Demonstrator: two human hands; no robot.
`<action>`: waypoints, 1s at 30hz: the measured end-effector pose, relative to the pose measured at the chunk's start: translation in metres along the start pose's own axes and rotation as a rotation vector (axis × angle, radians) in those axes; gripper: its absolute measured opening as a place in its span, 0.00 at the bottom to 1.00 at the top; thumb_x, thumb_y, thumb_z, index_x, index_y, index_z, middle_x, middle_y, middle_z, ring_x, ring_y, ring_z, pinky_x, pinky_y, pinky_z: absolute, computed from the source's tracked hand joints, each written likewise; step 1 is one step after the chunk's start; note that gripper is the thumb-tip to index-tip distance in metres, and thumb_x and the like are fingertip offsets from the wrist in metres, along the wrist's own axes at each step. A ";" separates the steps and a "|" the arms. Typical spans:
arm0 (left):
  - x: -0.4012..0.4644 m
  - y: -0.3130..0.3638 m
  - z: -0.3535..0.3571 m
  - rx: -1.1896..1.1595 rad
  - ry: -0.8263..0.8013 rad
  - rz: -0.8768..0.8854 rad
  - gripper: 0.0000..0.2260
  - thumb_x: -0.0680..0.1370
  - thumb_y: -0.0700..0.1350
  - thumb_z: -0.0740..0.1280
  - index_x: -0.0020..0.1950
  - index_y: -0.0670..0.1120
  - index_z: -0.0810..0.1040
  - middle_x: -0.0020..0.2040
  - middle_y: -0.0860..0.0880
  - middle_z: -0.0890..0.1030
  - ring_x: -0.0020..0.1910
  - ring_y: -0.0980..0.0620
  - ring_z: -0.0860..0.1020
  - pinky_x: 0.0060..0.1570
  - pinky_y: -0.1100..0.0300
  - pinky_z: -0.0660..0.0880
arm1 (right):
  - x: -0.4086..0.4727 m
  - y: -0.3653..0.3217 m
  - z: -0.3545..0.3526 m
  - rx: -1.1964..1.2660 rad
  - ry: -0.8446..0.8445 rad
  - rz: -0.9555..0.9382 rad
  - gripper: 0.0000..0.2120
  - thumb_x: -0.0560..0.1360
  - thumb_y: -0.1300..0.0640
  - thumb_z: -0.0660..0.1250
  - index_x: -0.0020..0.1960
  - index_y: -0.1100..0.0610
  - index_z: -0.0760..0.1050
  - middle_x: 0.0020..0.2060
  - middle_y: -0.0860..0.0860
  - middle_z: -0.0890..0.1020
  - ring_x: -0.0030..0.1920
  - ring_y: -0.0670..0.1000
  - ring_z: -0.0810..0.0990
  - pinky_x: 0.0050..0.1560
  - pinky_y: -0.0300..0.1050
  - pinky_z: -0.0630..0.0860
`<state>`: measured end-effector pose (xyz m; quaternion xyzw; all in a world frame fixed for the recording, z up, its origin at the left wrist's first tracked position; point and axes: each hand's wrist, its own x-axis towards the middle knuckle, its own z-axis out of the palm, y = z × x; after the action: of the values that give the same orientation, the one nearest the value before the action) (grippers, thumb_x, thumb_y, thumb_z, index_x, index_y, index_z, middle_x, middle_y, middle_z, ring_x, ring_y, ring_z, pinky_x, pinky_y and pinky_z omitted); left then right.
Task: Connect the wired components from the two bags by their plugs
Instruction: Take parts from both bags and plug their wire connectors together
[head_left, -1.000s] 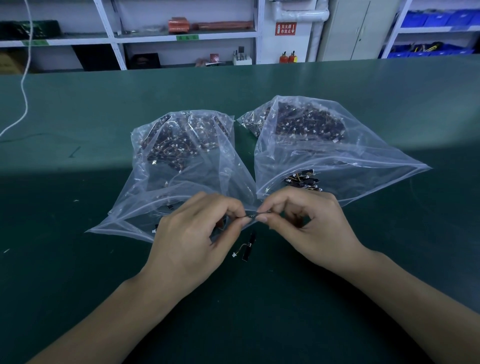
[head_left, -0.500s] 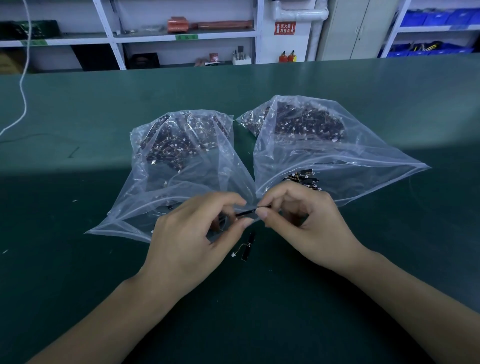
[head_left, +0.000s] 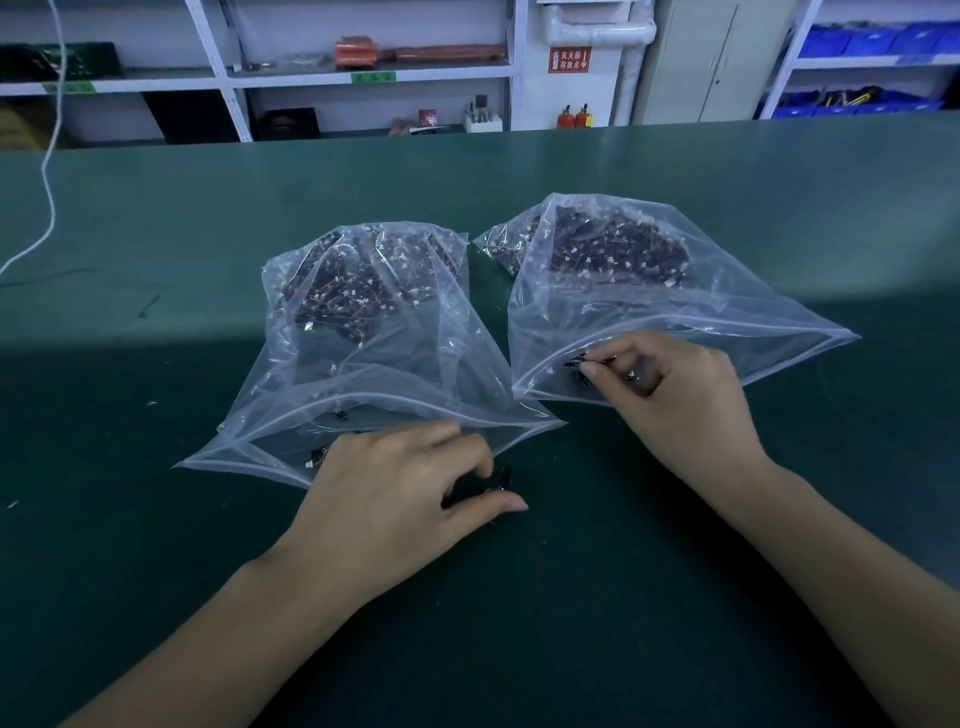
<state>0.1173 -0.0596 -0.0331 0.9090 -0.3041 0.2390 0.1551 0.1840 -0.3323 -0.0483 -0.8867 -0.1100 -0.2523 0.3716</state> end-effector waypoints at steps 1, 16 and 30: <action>0.000 0.000 0.000 0.016 -0.008 0.004 0.19 0.78 0.68 0.65 0.42 0.55 0.84 0.34 0.60 0.68 0.31 0.60 0.71 0.25 0.58 0.73 | 0.001 0.002 -0.002 -0.048 0.007 -0.001 0.01 0.77 0.49 0.77 0.48 0.44 0.85 0.36 0.40 0.82 0.36 0.45 0.78 0.40 0.49 0.80; -0.002 0.009 -0.003 0.022 -0.150 0.001 0.08 0.79 0.59 0.71 0.44 0.58 0.86 0.39 0.60 0.78 0.37 0.61 0.78 0.30 0.65 0.71 | 0.002 -0.005 -0.006 -0.182 0.037 -0.014 0.11 0.79 0.46 0.73 0.40 0.47 0.79 0.29 0.45 0.71 0.32 0.47 0.72 0.35 0.42 0.65; -0.002 0.007 0.001 -0.122 0.210 -0.059 0.04 0.85 0.52 0.65 0.54 0.54 0.78 0.46 0.59 0.80 0.41 0.60 0.77 0.36 0.63 0.71 | -0.029 -0.051 0.005 0.315 -0.286 -0.360 0.14 0.85 0.45 0.66 0.52 0.55 0.81 0.26 0.45 0.66 0.26 0.47 0.66 0.31 0.40 0.65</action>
<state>0.1117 -0.0648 -0.0336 0.8765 -0.2734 0.3092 0.2478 0.1418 -0.2931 -0.0361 -0.8108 -0.3550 -0.1665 0.4347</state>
